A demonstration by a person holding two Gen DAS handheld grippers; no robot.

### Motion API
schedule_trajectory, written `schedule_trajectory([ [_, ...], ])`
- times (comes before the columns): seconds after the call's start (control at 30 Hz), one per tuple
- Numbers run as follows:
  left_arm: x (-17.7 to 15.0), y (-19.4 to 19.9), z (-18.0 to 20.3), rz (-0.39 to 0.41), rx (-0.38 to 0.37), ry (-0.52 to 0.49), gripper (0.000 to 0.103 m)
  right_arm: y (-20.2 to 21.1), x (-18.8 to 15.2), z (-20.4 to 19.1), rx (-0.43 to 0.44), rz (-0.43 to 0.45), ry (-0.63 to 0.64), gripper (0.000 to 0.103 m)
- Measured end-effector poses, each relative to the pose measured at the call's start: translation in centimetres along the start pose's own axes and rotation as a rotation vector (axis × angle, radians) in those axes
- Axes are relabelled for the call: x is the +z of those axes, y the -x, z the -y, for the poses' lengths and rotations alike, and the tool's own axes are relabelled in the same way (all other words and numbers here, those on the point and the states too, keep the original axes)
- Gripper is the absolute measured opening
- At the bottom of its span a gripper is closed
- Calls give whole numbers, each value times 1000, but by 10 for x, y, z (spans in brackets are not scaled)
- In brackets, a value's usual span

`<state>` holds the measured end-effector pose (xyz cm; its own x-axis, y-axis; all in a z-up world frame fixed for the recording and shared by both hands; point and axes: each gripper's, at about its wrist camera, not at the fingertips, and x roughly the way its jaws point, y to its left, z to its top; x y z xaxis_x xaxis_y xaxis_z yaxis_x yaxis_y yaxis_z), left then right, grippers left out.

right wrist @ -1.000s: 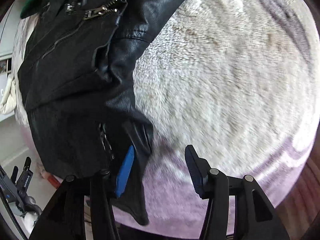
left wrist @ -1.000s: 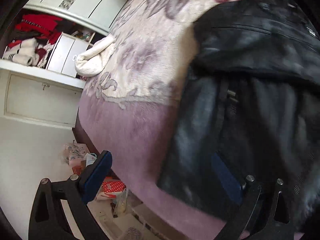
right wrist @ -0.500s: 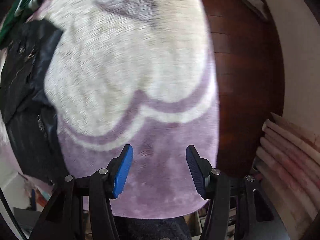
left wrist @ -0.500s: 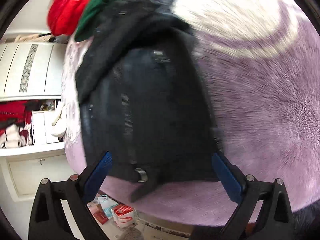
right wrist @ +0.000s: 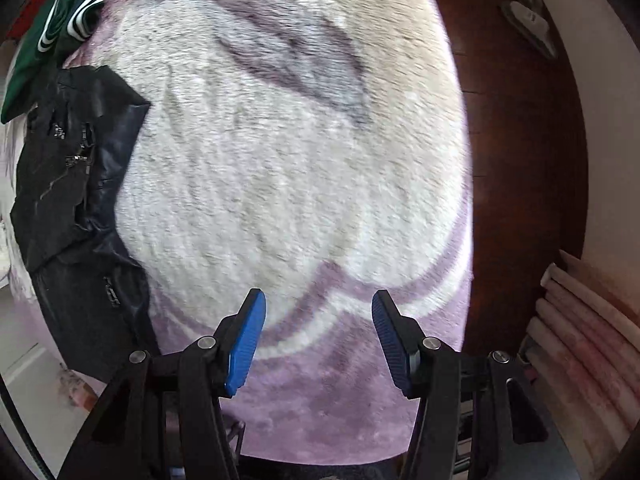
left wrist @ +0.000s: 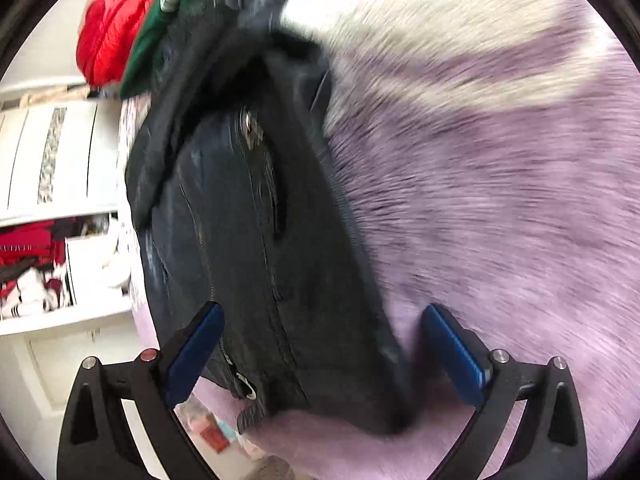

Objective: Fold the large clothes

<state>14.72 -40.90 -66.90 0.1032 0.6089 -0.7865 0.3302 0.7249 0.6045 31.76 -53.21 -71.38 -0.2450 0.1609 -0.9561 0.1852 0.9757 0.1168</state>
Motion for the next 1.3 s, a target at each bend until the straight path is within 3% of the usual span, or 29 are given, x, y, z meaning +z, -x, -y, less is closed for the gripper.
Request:
schedule_trajectory([
  [0.03,4,-9,-15,-14,-19,41,103,-10,-5,-8,10,3,9,57],
  [0.13,5,-11,-61,24,85,130,102,-24,2,-38,108,26,35,58],
  [0.2,3,-11,-88,28,74,183,101,-26,18,-52,248,40,68,63],
  [0.23,3,-11,-96,33,68,194,96,-31,28,-61,336,33,93,71],
  [0.27,1,-10,-102,39,54,201,91,-37,38,-71,431,13,110,75],
  [0.3,-1,-9,-109,47,29,204,72,-44,48,-80,528,-8,108,75],
  [0.33,-3,-9,-112,58,16,206,45,-51,55,-88,594,-26,98,76],
  [0.4,-9,-3,-113,78,-6,198,18,-72,69,-105,718,-71,79,80],
  [0.53,-10,6,-109,107,-20,163,12,-111,82,-151,842,-160,55,81],
  [0.6,-8,12,-106,109,-30,159,11,-119,77,-172,826,-147,32,62],
  [0.63,-9,14,-109,105,-41,166,10,-118,75,-180,793,-138,14,36],
  [0.7,-9,15,-121,103,-64,188,10,-110,68,-190,774,-112,-2,25],
  [0.83,-18,14,-157,102,-155,273,10,-55,50,-217,729,-51,49,20],
  [0.93,-29,5,-196,99,-263,358,10,-13,39,-260,679,-19,123,20],
  [1.1,-59,-28,-283,86,-415,523,11,29,24,-370,569,7,223,20],
  [1.23,-89,-74,-343,56,-503,652,12,33,14,-465,451,15,289,20],
  [1.3,-105,-115,-368,17,-630,733,11,22,7,-522,362,17,328,20],
])
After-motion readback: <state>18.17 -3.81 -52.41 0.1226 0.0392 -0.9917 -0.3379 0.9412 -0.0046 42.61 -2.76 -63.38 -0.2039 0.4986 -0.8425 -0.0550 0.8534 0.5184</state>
